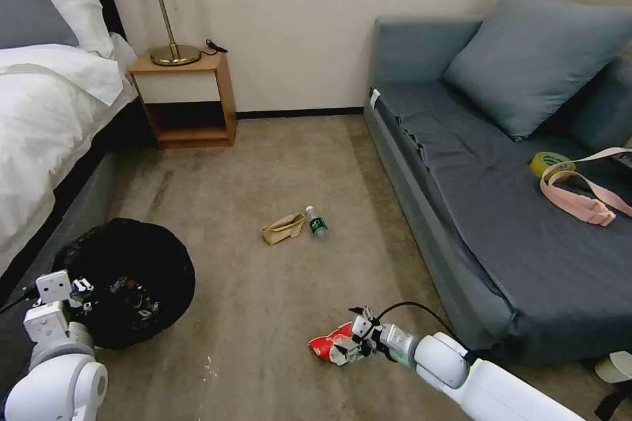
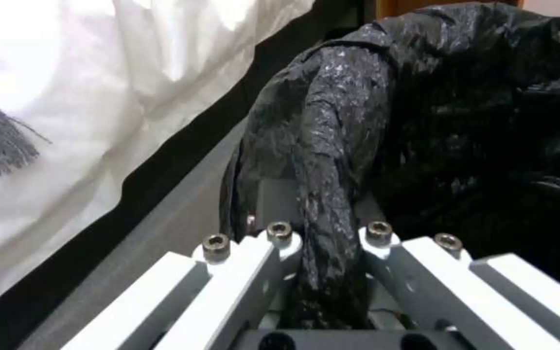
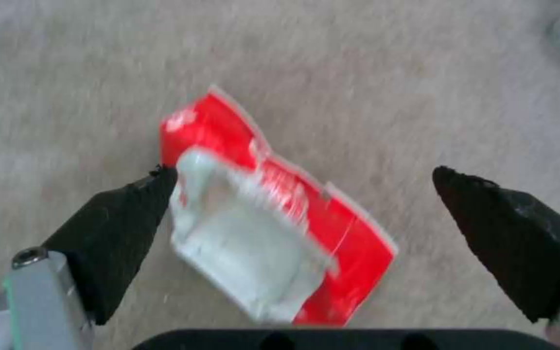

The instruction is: Pick up the trash bin, then pick up the garbage on the floor and place it into the trash bin.

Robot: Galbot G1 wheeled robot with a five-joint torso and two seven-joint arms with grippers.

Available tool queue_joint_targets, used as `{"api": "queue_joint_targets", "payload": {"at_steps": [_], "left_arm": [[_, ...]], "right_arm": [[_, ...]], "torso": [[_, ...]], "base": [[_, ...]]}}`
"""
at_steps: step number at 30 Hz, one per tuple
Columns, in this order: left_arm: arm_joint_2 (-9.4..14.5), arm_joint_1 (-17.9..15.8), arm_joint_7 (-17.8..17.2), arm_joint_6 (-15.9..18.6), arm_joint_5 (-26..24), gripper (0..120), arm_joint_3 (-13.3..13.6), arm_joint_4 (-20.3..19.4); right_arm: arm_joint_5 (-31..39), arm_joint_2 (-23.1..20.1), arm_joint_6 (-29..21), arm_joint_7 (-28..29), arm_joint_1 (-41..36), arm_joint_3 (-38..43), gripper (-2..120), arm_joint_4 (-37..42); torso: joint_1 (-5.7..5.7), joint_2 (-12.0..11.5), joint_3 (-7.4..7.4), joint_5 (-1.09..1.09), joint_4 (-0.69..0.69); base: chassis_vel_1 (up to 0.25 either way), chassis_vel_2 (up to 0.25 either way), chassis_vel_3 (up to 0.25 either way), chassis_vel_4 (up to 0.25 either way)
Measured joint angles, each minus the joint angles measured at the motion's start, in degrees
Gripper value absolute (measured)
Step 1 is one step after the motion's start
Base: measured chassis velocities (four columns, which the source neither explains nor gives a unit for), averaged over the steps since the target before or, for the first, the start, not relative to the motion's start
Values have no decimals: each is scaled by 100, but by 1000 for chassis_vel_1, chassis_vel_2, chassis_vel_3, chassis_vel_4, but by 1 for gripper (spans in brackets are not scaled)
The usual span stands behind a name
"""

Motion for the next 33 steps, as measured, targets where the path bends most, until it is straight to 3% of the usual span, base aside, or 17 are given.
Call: {"api": "queue_joint_targets", "payload": {"at_steps": [16,22,24,27,29,32,33], "left_arm": [[-24,-53,35,-13,100,3,38,18],[-67,-84,49,-33,125,3,81,39],[-63,-85,50,-33,123,3,76,39],[-4,-87,52,-45,75,3,-14,64],[-1,-87,52,-45,68,3,-20,66],[4,-87,58,-48,57,3,-28,65],[4,-87,58,-48,57,3,-28,65]], "right_arm": [[-146,304,128,-54,322,-327,98,-790],[-255,580,255,-69,607,-454,76,-1414],[-260,603,260,-69,621,-454,74,-1451],[-293,687,289,-92,698,-460,56,-1639],[-298,695,298,-95,705,-461,54,-1656],[-307,757,328,-105,738,-456,39,-1714],[-307,757,328,-105,738,-456,39,-1714]], "torso": [[0,0,1,0,0],[0,0,1,-1,0],[0,0,0,-1,0],[0,0,1,0,0],[0,0,1,-1,0],[0,0,1,-1,-1],[0,0,1,-1,-1]], "base": [[0,0,0,0],[0,0,0,0],[0,0,0,0],[0,0,0,0],[0,0,0,0],[0,0,0,0],[0,0,0,0]]}}
